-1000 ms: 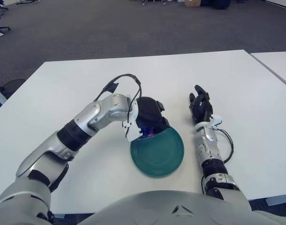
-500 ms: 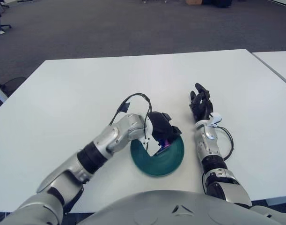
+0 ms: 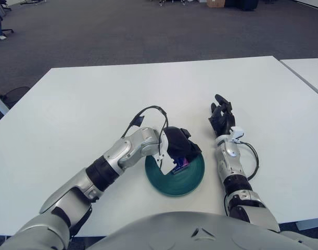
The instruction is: Put the gum into the plate.
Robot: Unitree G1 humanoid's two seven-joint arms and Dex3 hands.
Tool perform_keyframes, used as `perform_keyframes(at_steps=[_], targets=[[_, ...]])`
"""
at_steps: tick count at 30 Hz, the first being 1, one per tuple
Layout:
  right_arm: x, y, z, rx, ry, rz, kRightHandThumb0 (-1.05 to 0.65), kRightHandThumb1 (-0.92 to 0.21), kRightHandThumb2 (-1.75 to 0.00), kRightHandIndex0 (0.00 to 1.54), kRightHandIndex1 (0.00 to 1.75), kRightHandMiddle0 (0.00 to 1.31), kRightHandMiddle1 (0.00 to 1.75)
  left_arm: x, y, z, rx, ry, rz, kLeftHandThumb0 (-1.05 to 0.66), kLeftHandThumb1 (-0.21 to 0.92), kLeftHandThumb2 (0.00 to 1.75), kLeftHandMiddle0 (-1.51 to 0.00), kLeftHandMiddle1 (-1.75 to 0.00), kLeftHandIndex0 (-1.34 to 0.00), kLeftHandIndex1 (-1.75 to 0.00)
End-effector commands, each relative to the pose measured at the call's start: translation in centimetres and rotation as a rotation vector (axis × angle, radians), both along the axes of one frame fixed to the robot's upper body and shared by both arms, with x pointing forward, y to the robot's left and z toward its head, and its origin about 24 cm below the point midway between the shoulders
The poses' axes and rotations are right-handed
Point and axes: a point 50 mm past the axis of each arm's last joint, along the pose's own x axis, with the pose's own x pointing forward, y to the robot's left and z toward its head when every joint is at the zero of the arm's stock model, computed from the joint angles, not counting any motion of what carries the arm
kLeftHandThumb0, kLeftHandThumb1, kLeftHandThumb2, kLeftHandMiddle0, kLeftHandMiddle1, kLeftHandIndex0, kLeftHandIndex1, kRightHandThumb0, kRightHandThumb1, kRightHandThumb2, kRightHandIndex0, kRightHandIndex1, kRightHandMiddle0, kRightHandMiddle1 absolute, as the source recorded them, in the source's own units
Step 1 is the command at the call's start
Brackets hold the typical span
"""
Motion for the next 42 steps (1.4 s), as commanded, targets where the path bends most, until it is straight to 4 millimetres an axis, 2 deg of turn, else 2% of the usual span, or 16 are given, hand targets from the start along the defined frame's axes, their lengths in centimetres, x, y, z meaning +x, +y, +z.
perform_keyframes(at_steps=[1, 4, 5, 7, 8, 9, 10, 11, 12, 13, 16, 22, 29, 35, 42], targets=[[-3.4, 1.2, -3.9, 0.023, 0.254, -0.030, -0.67, -0.92, -0.91, 0.32, 0.02, 0.00, 0.69, 0.8, 1.4, -3.2, -0.032, 0.074, 0.061, -0.01, 0.87, 0.49, -0.35, -1.48, -0.23, -1.67], [-3.4, 1.4, -3.5, 0.021, 0.252, -0.038, -0.65, -0.92, -0.92, 0.33, 0.03, 0.00, 0.70, 1.0, 1.5, -2.4, -0.035, 0.067, 0.031, -0.01, 0.90, 0.45, -0.35, -1.48, -0.17, -1.69], [-3.4, 1.4, -3.3, 0.018, 0.250, -0.040, -0.65, -0.92, -0.92, 0.34, 0.03, 0.00, 0.71, 1.1, 1.4, -1.5, -0.041, 0.047, 0.008, -0.01, 0.91, 0.45, -0.35, -1.48, -0.16, -1.70], [-3.5, 1.5, -3.0, 0.006, 0.244, -0.041, -0.64, -0.92, -0.92, 0.36, 0.03, 0.00, 0.73, 1.1, 1.1, -0.4, -0.038, 0.011, -0.034, -0.21, 0.92, 0.48, -0.27, -1.37, -0.19, -1.72], [-3.6, 1.6, -2.7, -0.009, 0.236, -0.039, -0.63, -0.92, -0.92, 0.36, 0.04, 0.00, 0.74, 0.9, 0.8, -0.5, -0.021, -0.010, -0.058, -0.31, 0.92, 0.48, -0.25, -1.30, -0.15, -1.62], [-3.7, 1.6, -2.5, -0.020, 0.232, -0.037, -0.63, -0.92, -0.93, 0.38, 0.04, 0.00, 0.76, 0.8, 0.5, -0.7, -0.008, -0.021, -0.071, -0.47, 0.92, 0.49, -0.22, -1.03, -0.10, -1.33], [-3.8, 1.7, -2.4, -0.026, 0.230, -0.037, -0.63, -0.92, -0.93, 0.38, 0.04, 0.00, 0.77, 0.7, 0.4, -0.9, 0.000, -0.028, -0.079, -0.58, 0.92, 0.50, -0.23, -0.81, -0.06, -1.14], [-3.8, 1.7, -2.4, -0.033, 0.232, -0.034, -0.63, -0.92, -0.93, 0.39, 0.04, 0.00, 0.77, 0.7, 0.2, -1.1, 0.023, -0.027, -0.080, -0.62, 0.92, 0.51, -0.24, -0.73, -0.05, -1.07], [-3.8, 1.7, -2.3, -0.037, 0.233, -0.032, -0.62, -0.92, -0.93, 0.40, 0.05, 0.00, 0.78, 0.7, 0.2, -1.2, 0.038, -0.025, -0.080, -0.69, 0.92, 0.53, -0.20, -0.55, -0.03, -0.86], [-3.8, 1.7, -2.3, -0.040, 0.235, -0.030, -0.62, -0.92, -0.93, 0.40, 0.05, 0.00, 0.79, 0.7, 0.2, -1.3, 0.054, -0.020, -0.078, -0.74, 0.92, 0.55, -0.20, -0.39, -0.02, -0.72], [-3.9, 1.8, -2.2, -0.043, 0.239, -0.021, -0.61, -0.92, -0.93, 0.42, 0.05, 0.00, 0.81, 0.9, 0.3, -1.7, 0.095, 0.008, -0.062, -0.83, 0.92, 0.59, -0.17, -0.17, -0.01, -0.49], [-3.7, 1.9, -2.2, -0.037, 0.261, -0.003, -0.60, -0.92, -0.92, 0.46, 0.07, 0.00, 0.84, 1.2, 0.5, -1.9, 0.155, 0.066, -0.024, -0.92, 0.92, 0.61, -0.11, -0.03, 0.00, -0.28], [-3.9, 2.1, -2.1, 0.022, 0.256, -0.015, -0.60, -0.92, -0.92, 0.46, 0.06, 0.00, 0.81, 1.1, 0.2, -2.6, 0.182, 0.069, -0.012, -0.98, 0.92, 0.59, -0.07, 0.00, 0.00, -0.18], [-3.8, 2.0, -2.1, 0.020, 0.256, -0.013, -0.60, -0.92, -0.92, 0.44, 0.05, 0.00, 0.78, 1.2, 0.2, -3.1, 0.196, 0.048, -0.018, -0.98, 0.92, 0.56, -0.06, 0.00, 0.00, -0.14], [-3.9, 2.0, -2.1, 0.019, 0.245, 0.003, -0.60, -0.92, -0.92, 0.43, 0.04, 0.00, 0.79, 1.4, 1.2, -1.6, 0.174, 0.043, -0.037, -0.93, 0.92, 0.47, -0.14, -0.03, 0.00, -0.23]])
